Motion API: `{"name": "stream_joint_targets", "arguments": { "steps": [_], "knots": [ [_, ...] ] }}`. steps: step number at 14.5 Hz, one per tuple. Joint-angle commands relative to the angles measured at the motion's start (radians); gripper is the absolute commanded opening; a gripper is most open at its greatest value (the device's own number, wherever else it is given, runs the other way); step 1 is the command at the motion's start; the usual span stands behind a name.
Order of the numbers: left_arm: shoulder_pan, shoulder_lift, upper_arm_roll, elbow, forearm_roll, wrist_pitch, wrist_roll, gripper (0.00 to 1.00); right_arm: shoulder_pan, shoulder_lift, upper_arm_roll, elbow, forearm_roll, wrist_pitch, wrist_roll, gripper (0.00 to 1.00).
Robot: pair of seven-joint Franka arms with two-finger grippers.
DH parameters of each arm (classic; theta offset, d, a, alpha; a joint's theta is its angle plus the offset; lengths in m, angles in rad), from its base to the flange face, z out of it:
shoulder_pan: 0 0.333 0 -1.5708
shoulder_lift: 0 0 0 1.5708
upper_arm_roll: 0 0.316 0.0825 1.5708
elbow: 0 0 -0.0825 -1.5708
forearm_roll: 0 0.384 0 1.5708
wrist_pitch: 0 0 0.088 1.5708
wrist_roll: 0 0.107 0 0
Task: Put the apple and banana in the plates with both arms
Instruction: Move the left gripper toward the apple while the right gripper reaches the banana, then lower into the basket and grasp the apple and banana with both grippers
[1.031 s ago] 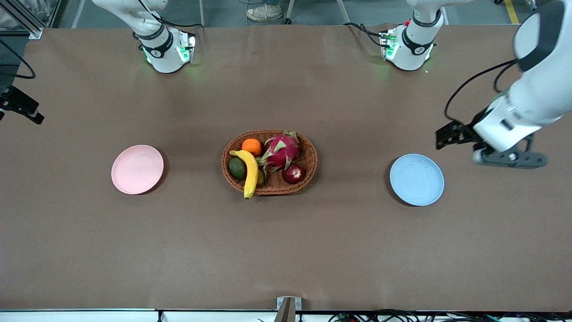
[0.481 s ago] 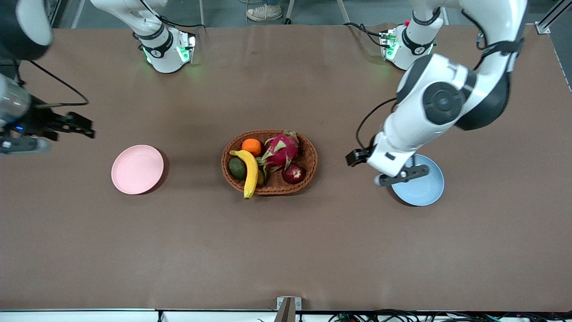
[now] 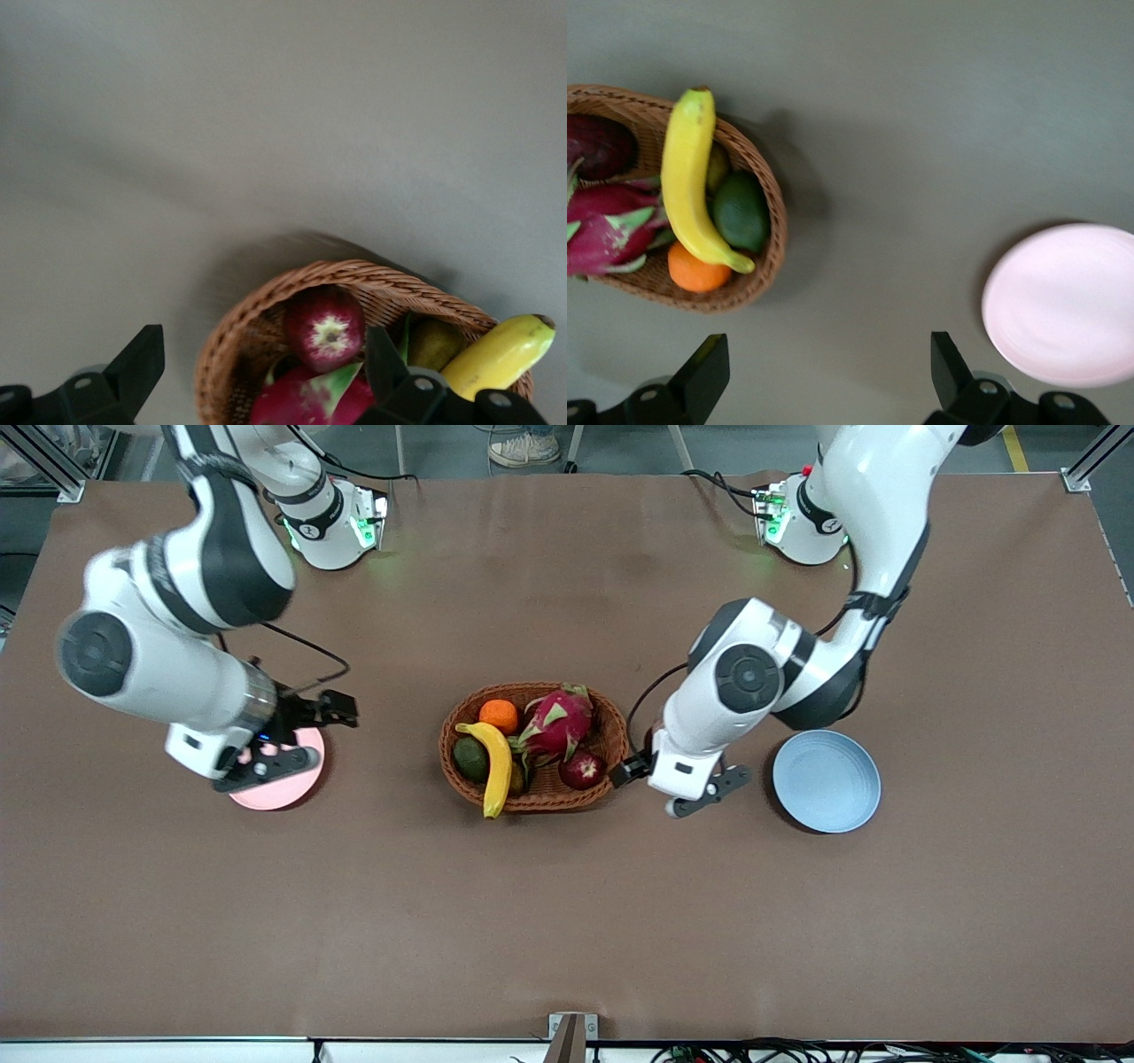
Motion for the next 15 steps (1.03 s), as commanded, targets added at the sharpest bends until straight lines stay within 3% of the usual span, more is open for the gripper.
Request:
{"name": "stream_joint_targets", "arguments": {
  "steps": [1, 8, 12, 15],
  "knots": [
    [-0.018, 0.055, 0.004, 0.029, -0.009, 0.034, -0.073, 1.0, 0.092, 0.078, -0.01, 0.009, 0.041, 0.106, -0.001, 1.0],
    [-0.09, 0.128, 0.009, 0.07, -0.065, 0.063, -0.227, 1.0, 0.226, 0.25, -0.01, 0.014, 0.105, 0.293, 0.004, 0.9],
    [-0.098, 0.155, 0.012, 0.078, -0.066, 0.107, -0.248, 1.0, 0.257, 0.304, -0.01, 0.021, 0.124, 0.344, 0.004, 0.78],
    [-0.104, 0.177, 0.012, 0.078, -0.066, 0.152, -0.25, 0.99, 0.263, 0.307, -0.01, 0.022, 0.168, 0.352, 0.004, 0.78]
  ]
}}
